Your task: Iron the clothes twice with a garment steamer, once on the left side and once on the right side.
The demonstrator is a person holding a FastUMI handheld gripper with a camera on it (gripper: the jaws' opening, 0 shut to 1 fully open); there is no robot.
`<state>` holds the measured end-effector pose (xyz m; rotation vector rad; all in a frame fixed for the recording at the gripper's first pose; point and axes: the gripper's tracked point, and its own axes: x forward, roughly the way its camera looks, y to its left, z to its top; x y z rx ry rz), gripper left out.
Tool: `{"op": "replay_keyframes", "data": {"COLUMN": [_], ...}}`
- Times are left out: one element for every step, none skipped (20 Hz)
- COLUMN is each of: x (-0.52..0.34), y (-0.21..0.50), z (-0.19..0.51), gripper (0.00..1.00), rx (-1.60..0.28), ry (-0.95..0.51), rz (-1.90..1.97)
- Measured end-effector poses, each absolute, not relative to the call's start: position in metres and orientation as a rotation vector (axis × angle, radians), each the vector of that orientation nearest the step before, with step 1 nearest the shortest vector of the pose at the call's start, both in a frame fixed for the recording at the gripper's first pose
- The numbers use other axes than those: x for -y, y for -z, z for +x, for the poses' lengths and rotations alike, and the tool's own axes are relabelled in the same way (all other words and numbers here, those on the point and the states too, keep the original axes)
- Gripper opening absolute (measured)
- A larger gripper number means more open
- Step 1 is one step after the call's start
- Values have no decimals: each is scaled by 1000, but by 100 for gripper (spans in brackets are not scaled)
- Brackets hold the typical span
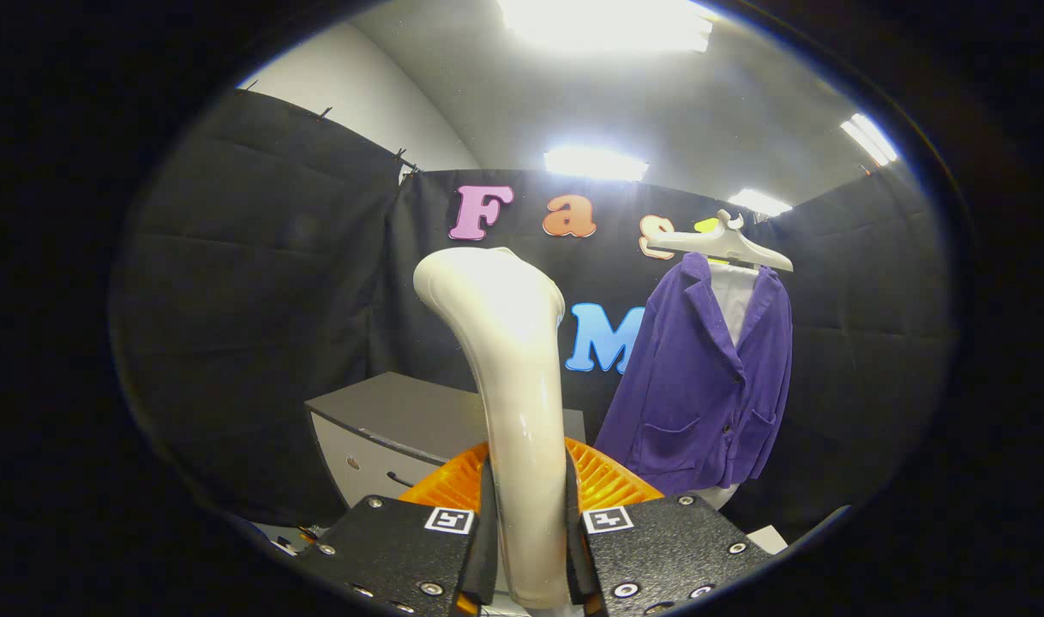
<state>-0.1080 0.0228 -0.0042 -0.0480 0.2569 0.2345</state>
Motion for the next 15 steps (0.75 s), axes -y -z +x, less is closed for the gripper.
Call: {"op": "replay_keyframes", "data": {"x": [-20,-16,-11,-7,-4,1,7,14,20,26,33,40,48,54,60], "y": [7,8,10,10,9,9,9,8,8,8,7,7,8,9,10], "z": [-114,-119,-124,-129,-132,-136,-139,-143,-146,-149,-153,-157,-161,-167,-171], "gripper": [32,32,32,32,32,32,32,32,32,32,32,32,32,32,32], "rx": [-258,-261,-267,-269,-269,-266,-263,-262,-261,-260,-258,-255,-255,-256,-260], "ry": [-251,-259,-266,-274,-281,-287,-293,-296,-303,-309,-312,-316,-319,-324,-327], "rz": [-56,-60,-61,-59,-60,-62,-63,-62,-59,-59,-61,-61,-57,-51,-48]}}
